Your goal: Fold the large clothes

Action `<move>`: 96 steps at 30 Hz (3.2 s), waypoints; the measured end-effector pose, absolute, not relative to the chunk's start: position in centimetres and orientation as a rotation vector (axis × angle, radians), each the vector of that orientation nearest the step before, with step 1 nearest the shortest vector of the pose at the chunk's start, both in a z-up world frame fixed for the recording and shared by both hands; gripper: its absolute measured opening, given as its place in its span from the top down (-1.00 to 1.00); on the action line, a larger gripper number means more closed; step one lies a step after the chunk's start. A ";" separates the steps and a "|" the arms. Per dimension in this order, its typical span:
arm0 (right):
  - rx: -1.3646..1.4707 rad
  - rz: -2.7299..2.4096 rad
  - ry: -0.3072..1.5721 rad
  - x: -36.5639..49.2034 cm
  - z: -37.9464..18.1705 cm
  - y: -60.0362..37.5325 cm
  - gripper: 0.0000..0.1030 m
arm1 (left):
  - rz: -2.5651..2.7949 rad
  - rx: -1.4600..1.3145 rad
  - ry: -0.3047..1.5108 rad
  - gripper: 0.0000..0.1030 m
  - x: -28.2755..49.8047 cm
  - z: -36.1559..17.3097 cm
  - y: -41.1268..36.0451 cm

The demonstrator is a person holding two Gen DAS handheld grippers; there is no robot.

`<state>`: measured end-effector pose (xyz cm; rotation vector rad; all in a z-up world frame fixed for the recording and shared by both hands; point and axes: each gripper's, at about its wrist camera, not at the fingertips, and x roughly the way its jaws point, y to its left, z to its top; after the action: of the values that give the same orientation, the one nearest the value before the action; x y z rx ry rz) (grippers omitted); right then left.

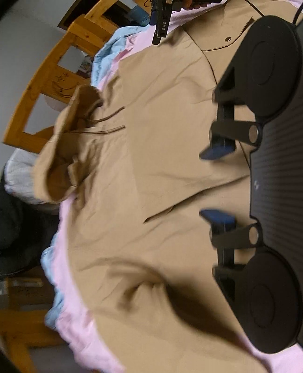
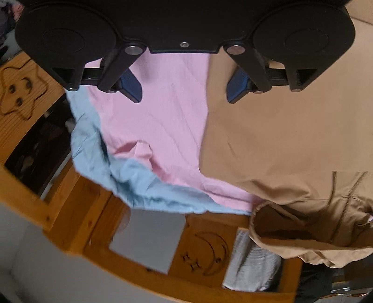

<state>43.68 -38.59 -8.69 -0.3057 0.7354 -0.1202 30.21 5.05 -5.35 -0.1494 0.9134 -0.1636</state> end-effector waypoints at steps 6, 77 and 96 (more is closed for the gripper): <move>-0.294 0.006 0.616 41.2 -5.6 -33.5 -0.91 | -0.048 -0.177 0.831 -0.65 24.3 -1.3 8.8; 0.318 0.594 1.070 37.8 5.3 -16.2 0.55 | -0.145 0.245 0.319 0.84 15.9 1.4 -2.5; 0.448 0.789 0.700 43.1 22.1 -19.0 0.87 | 0.117 0.181 0.554 0.01 21.6 -3.4 3.6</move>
<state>43.06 -19.00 22.15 0.4476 0.6995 0.7889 21.62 3.61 -3.38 0.1810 0.5538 0.1169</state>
